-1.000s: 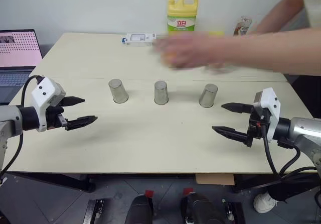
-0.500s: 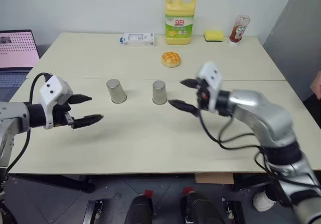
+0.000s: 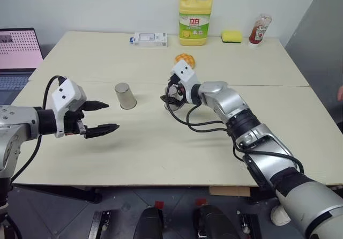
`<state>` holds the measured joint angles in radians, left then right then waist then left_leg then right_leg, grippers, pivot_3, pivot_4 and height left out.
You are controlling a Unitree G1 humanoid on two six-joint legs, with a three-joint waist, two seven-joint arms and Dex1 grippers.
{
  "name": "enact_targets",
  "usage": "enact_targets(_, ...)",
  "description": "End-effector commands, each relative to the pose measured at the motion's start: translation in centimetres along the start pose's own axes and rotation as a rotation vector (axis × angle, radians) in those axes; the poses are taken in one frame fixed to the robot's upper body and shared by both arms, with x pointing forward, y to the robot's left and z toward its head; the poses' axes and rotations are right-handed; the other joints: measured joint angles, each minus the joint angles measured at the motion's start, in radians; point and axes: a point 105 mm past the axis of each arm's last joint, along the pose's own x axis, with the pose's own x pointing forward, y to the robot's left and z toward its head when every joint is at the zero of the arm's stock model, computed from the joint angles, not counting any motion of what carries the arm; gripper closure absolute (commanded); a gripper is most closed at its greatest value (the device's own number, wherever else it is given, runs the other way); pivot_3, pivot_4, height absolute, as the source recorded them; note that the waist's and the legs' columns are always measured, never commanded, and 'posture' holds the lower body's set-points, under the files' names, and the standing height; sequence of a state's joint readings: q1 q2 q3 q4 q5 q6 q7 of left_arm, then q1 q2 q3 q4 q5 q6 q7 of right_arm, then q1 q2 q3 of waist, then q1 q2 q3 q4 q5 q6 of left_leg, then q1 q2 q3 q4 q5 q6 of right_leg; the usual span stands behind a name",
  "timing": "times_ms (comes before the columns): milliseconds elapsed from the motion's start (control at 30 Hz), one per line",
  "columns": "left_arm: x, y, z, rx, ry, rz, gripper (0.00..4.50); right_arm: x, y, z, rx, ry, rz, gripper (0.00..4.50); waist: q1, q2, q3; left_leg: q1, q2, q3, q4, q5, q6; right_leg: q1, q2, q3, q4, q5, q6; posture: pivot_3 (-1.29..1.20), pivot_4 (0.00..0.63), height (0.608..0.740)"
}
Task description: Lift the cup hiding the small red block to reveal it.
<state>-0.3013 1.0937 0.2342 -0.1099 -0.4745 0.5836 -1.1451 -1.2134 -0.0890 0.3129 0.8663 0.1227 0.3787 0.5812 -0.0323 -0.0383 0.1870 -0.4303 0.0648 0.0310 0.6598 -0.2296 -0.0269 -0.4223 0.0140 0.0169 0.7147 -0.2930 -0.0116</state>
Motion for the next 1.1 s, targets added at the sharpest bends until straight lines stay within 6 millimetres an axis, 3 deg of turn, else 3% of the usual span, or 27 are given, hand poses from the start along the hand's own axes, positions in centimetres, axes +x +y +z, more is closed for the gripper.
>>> enact_targets(33,-0.2,-0.2,1.2,0.035,-0.026,0.005,0.06,0.4,-0.5,1.1,-0.034,-0.038,-0.026,0.00,0.000,0.000,0.000,0.000,0.000,0.000,0.000,0.000,0.000,0.000,0.000,0.000,0.000,0.000,0.000,0.00,0.150,0.740)
enact_targets(233,-0.2,-0.4,1.4,0.038,-0.024,0.010,0.06,1.1,-0.5,0.0,0.004,-0.016,-0.040,0.00,0.000,0.000,0.000,0.000,0.000,0.000,0.000,0.000,0.000,0.000,0.000,0.000,0.001,0.000,0.000,0.00,0.150,0.740)
enact_targets(333,-0.2,-0.4,1.5,0.039,-0.024,0.012,0.00,1.2,-0.6,-0.2,0.021,-0.025,-0.056,0.42,-0.001,0.000,0.000,0.000,0.000,-0.001,0.000,0.000,0.000,0.000,0.000,0.000,0.001,0.000,0.000,0.00,0.150,0.740)
enact_targets(433,-0.1,-0.4,1.5,0.041,-0.025,0.014,0.00,1.2,-0.7,-0.4,0.036,-0.027,-0.062,1.30,-0.001,0.000,0.000,0.000,0.000,-0.001,0.000,0.000,0.000,0.000,0.000,0.000,0.001,0.000,0.000,0.00,0.150,0.740)
enact_targets(533,0.0,-0.3,1.6,0.043,-0.024,0.015,0.00,1.1,-0.7,-0.4,0.047,-0.041,-0.064,1.89,-0.001,0.000,0.000,0.000,0.000,-0.001,0.000,0.000,0.000,0.000,0.000,0.000,0.001,0.000,0.000,0.00,0.150,0.740)
enact_targets(667,0.2,-0.4,1.6,0.043,-0.025,0.013,0.00,0.6,-1.1,1.2,0.065,-0.101,-0.063,1.89,-0.001,0.000,0.000,0.000,0.000,-0.001,0.000,0.000,0.000,0.000,0.000,0.000,0.001,0.000,0.000,0.00,0.150,0.740)
enact_targets(767,0.4,-0.5,1.8,0.039,-0.031,0.005,0.00,-1.2,-1.5,3.9,0.087,-0.188,-0.033,1.89,0.000,0.001,0.000,0.000,0.000,-0.001,0.000,0.000,0.000,0.000,0.000,0.000,0.001,0.000,0.000,0.00,0.150,0.740)
enact_targets(833,0.5,-0.6,1.8,0.036,-0.037,0.002,0.00,-2.3,-1.8,4.1,0.081,-0.192,-0.041,1.89,0.002,0.000,0.000,0.000,0.000,-0.002,0.000,0.000,0.000,0.000,0.000,0.000,0.001,0.000,0.000,0.00,0.150,0.740)
enact_targets(1100,1.5,-0.5,1.9,0.047,-0.034,-0.023,0.00,-4.3,-3.0,-1.9,0.033,0.001,-0.128,1.89,0.001,0.000,0.000,0.000,-0.001,-0.001,0.001,0.000,0.000,0.001,-0.001,0.000,0.001,0.000,0.000,0.00,0.150,0.740)
